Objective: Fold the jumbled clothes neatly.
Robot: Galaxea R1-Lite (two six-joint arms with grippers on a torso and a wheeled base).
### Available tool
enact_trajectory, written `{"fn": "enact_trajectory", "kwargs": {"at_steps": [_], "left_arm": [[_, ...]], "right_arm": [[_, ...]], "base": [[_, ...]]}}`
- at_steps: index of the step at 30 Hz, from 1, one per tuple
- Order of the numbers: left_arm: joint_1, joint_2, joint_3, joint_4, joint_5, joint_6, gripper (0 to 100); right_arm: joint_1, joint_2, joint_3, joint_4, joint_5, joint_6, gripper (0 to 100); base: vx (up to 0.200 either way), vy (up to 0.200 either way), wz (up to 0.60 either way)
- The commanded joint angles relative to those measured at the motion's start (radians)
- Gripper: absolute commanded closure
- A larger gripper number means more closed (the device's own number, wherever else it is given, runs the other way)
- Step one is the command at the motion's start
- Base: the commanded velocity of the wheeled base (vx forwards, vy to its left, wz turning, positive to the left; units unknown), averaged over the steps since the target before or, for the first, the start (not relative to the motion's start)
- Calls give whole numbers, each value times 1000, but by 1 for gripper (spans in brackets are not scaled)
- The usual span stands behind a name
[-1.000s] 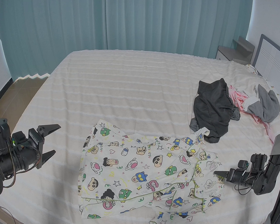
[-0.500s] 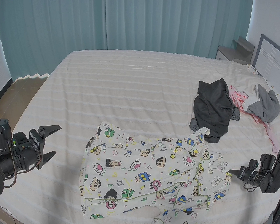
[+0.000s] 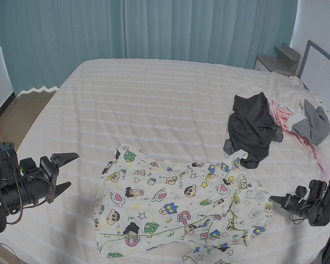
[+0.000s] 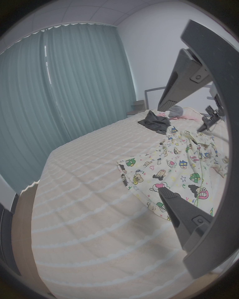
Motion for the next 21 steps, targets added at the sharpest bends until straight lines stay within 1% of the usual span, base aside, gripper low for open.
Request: {"fn": "enact_trajectory", "kwargs": {"at_steps": [1, 4, 6, 8, 10, 12, 13, 16, 17, 18, 21], "left_arm": [[-74, 52, 9, 4, -1, 63, 0], [-77, 130, -6, 4, 9, 183, 0], [-77, 219, -37, 5, 41, 304, 0], [-77, 297, -78, 4, 65, 378, 0], [-78, 363, -155, 24, 67, 385, 0], [-83, 382, -180, 44, 67, 388, 0], [-103, 439, -263, 137, 65, 404, 0], [-111, 517, -388, 266, 62, 465, 0], [-111, 517, -388, 266, 62, 465, 0], [-111, 554, -462, 328, 56, 490, 0], [-111, 603, -534, 372, 25, 511, 0]], "right_arm": [[32, -72, 21, 4, -17, 5, 0], [26, -121, 55, 5, -26, 25, 0], [23, -139, 96, -6, -24, 79, 0], [20, -141, 113, -15, -14, 131, 0], [15, -124, 116, -41, -3, 167, 0], [12, -118, 119, -52, 2, 173, 0], [7, -109, 136, -90, 19, 177, 0], [7, -110, 182, -133, 49, 186, 0], [7, -110, 182, -133, 49, 186, 0], [9, -112, 202, -159, 75, 200, 0], [9, -109, 217, -202, 104, 239, 0]], "base": [[0, 0, 0], [0, 0, 0], [0, 0, 0], [0, 0, 0], [0, 0, 0], [0, 0, 0], [0, 0, 0], [0, 0, 0], [0, 0, 0], [0, 0, 0], [0, 0, 0]]}}
